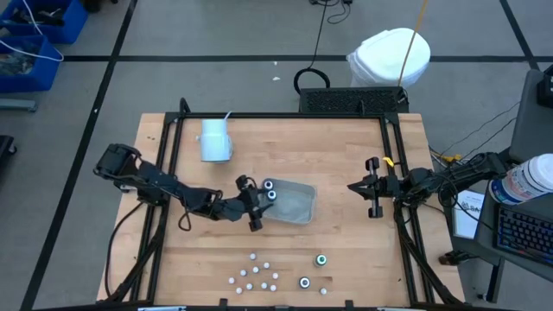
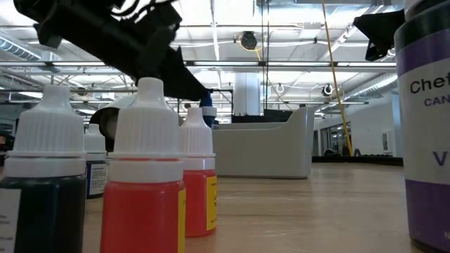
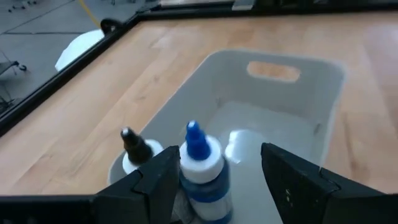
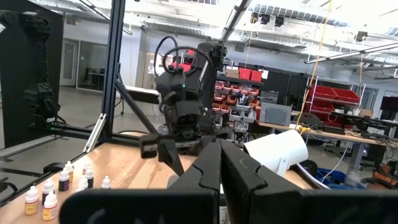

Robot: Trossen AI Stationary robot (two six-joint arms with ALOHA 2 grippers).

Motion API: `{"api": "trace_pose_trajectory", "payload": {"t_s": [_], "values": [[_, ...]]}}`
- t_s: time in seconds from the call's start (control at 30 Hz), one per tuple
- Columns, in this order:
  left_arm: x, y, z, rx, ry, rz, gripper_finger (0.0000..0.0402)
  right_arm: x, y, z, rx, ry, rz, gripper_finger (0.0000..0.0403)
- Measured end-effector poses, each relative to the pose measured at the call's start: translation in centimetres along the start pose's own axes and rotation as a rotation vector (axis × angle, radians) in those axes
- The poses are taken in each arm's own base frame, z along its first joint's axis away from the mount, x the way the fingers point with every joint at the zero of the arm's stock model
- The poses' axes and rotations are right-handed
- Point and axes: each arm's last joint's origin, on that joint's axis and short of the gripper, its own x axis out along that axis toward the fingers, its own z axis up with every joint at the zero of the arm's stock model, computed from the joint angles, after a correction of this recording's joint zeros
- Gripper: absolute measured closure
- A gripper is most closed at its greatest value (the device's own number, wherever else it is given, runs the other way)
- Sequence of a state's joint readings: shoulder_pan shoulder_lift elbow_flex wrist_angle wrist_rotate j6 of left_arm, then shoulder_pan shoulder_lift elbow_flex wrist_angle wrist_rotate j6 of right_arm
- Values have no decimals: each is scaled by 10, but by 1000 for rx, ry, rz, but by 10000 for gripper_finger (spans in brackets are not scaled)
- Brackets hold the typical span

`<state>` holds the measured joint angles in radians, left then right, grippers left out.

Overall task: Pick & Place food coloring
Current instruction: Adjust the white container

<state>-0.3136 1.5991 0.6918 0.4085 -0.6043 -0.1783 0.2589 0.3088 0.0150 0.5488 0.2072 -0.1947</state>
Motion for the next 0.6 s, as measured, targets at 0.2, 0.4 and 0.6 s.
{"api": "trace_pose_trajectory", "payload": {"t_s": [0.2,0.4,0.6], "values": [[-21,-5,4,34,25,3,172,0,0,-1,5,9,2,403],[-34,-7,-7,59,89,107,172,0,1,-4,49,43,8,403],[-34,-1,-22,8,189,193,172,-1,2,-18,42,184,20,403]]}}
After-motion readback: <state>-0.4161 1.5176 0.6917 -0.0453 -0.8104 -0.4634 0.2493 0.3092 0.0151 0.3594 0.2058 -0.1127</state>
